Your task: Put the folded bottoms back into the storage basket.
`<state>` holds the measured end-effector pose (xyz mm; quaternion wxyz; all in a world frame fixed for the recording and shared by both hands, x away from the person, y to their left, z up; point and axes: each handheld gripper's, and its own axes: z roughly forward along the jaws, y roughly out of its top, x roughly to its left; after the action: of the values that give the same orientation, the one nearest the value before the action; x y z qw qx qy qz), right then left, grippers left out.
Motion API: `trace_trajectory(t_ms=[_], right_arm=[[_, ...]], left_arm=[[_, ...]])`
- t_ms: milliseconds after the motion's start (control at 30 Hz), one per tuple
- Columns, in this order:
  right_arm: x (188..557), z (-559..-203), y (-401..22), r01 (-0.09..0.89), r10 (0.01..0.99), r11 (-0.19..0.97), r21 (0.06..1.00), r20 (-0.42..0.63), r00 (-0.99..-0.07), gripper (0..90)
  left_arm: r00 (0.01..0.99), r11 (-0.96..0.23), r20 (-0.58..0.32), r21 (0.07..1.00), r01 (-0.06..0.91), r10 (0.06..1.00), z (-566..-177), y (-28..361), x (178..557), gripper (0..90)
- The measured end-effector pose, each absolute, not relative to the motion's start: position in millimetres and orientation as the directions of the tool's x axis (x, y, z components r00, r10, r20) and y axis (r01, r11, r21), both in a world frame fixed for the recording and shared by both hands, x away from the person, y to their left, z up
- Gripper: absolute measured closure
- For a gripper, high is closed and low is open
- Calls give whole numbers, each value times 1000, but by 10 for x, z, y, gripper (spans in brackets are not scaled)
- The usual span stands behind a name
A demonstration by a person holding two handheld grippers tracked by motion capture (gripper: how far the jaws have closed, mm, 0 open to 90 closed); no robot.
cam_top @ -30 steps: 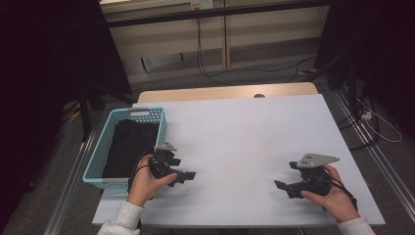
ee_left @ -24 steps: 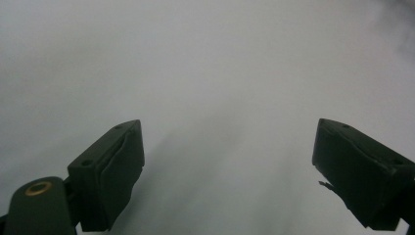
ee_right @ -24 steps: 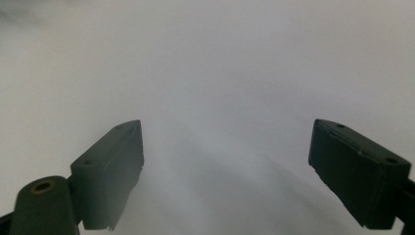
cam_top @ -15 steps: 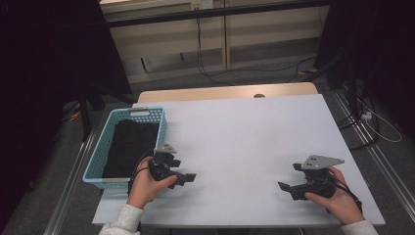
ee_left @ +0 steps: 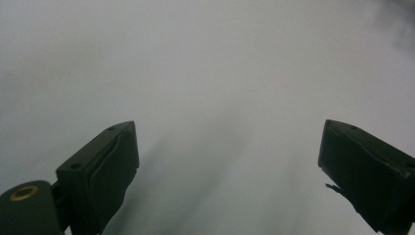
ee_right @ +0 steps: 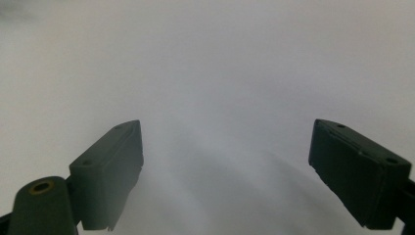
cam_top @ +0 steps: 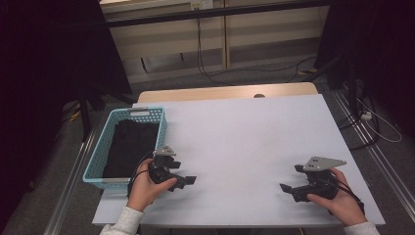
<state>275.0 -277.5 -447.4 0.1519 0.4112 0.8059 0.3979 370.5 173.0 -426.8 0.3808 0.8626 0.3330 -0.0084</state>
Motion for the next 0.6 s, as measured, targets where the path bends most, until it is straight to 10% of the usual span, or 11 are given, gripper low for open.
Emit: trace_trajectory(t_ms=[600], right_arm=[[2708, -4496, -2822, 553, 787, 343, 759, 89, -611, 123]], left_arm=[[783, -485, -271, 659, 575, 561, -4279, 1738, 3659, 75]])
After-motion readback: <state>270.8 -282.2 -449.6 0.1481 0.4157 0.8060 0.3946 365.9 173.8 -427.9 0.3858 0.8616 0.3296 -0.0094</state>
